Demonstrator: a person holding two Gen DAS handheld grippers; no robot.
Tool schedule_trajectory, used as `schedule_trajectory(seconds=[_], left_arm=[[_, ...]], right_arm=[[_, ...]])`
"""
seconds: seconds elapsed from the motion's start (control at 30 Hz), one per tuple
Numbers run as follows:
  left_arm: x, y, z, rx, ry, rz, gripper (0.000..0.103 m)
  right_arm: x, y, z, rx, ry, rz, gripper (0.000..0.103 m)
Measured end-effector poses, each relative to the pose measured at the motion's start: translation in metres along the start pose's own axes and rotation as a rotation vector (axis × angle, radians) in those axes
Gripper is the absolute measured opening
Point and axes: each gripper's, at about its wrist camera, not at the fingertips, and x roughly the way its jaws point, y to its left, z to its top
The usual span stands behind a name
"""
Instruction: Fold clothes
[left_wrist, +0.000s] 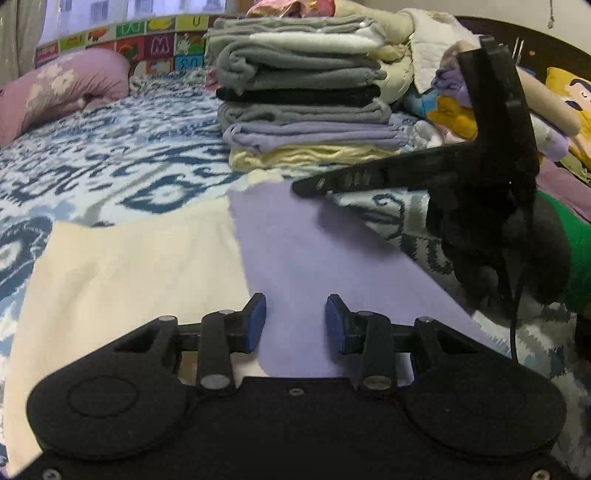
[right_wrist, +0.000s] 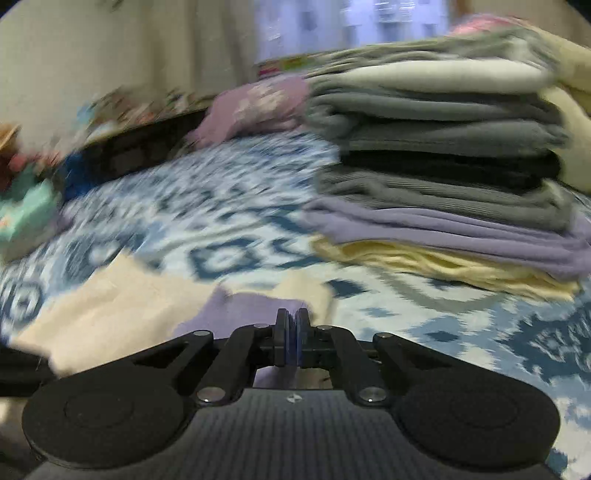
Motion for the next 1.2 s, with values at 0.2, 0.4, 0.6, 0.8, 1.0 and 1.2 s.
schedule_trajectory(seconds=[0.2, 0.4, 0.6, 0.8, 1.0, 1.2], left_arm=[[-0.009, 0.005, 0.001, -0.022, -0.037, 0.027, 0.035], [-0.019, -0.007, 0.003, 0.031, -0.116, -0.022, 0.035], [-0.008, -0.007, 0.000, 0.046, -0.021, -0.032, 0.035], [-0.024, -0.001, -0.003, 0.022, -0.061, -0.026, 0.046], [-0.056, 0.015, -0.006, -0.172, -0.074, 0.025, 0.091], [-0.104, 0.036, -0.021, -0.485, -0.110, 0.031, 0.103]], right_arm=[[-0.002, -0.008, -0.001, 0.044, -0.020, 0.052, 0.016], [-0.029, -0.006, 0.008, 0.015, -0.100, 0.120, 0.023], [-0.009, -0.008, -0.005, 0.005, 0.055, 0.048, 0.022], [-0.074, -0.015, 0.003, 0.042, -0.074, 0.080, 0.022], [-0.164, -0.017, -0.055, 0.145, -0.074, 0.035, 0.023], [-0.227, 0.000, -0.111, 0.276, -0.094, -0.040, 0.031]])
